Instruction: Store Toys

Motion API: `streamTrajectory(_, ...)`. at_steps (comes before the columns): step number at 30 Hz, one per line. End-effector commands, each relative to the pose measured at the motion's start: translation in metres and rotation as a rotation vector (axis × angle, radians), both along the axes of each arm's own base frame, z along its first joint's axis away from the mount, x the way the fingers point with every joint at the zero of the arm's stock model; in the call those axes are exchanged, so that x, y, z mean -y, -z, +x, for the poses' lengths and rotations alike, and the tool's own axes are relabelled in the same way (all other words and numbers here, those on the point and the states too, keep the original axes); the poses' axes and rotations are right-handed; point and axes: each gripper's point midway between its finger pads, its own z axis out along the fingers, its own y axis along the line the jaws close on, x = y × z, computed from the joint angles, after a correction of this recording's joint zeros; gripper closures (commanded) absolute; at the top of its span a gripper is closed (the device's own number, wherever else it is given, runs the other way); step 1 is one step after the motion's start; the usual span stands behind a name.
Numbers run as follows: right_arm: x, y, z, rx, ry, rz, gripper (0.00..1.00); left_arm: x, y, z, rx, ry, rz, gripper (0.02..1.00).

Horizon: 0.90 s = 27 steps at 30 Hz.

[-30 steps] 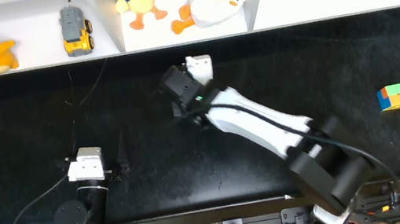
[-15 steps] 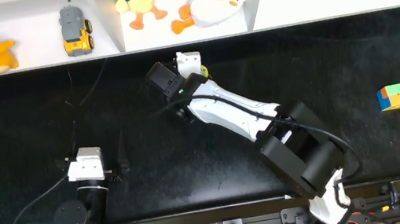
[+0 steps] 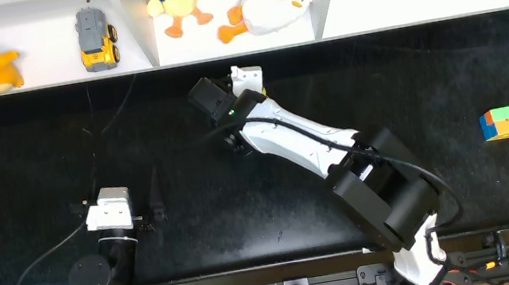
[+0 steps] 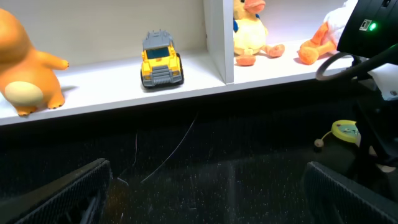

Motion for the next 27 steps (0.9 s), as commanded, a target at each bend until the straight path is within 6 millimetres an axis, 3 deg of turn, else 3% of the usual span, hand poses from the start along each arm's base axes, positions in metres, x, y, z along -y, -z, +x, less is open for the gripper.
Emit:
streamTrajectory(1,0.001,-0.001,0.005,0.009,0.009,-0.003,0.831,0.0,-0.001,0.0,0.007,0.0,0.015,0.023)
streamTrajectory(4,0.003,-0.006,0.004,0.014,0.01,-0.004,0.906,0.0,-0.001,0.0,0.007,0.0,0.015,0.02)
streamTrajectory(7,0.013,-0.01,-0.006,0.007,0.011,-0.004,0.893,0.0,-0.001,0.0,0.007,0.0,0.015,0.02)
streamTrajectory(14,0.061,-0.03,-0.049,0.046,0.026,-0.008,0.941,0.0,-0.001,0.0,0.007,0.0,0.015,0.02)
streamTrajectory(17,0.093,-0.044,-0.065,0.076,0.051,0.002,0.956,0.0,-0.001,0.0,0.007,0.0,0.015,0.02)
streamTrajectory(18,0.117,-0.051,-0.073,0.093,0.071,0.01,0.958,0.0,-0.001,0.0,0.007,0.0,0.015,0.02)
streamTrajectory(20,0.139,-0.059,-0.078,0.116,0.088,0.013,0.958,0.0,-0.001,0.0,0.007,0.0,0.015,0.02)
streamTrajectory(23,0.173,-0.078,-0.075,0.159,0.1,0.014,0.958,0.0,-0.001,0.0,0.007,0.0,0.015,0.02)
streamTrajectory(27,0.217,-0.104,-0.055,0.179,0.034,-0.016,0.958,0.0,-0.001,0.0,0.007,0.0,0.015,0.02)
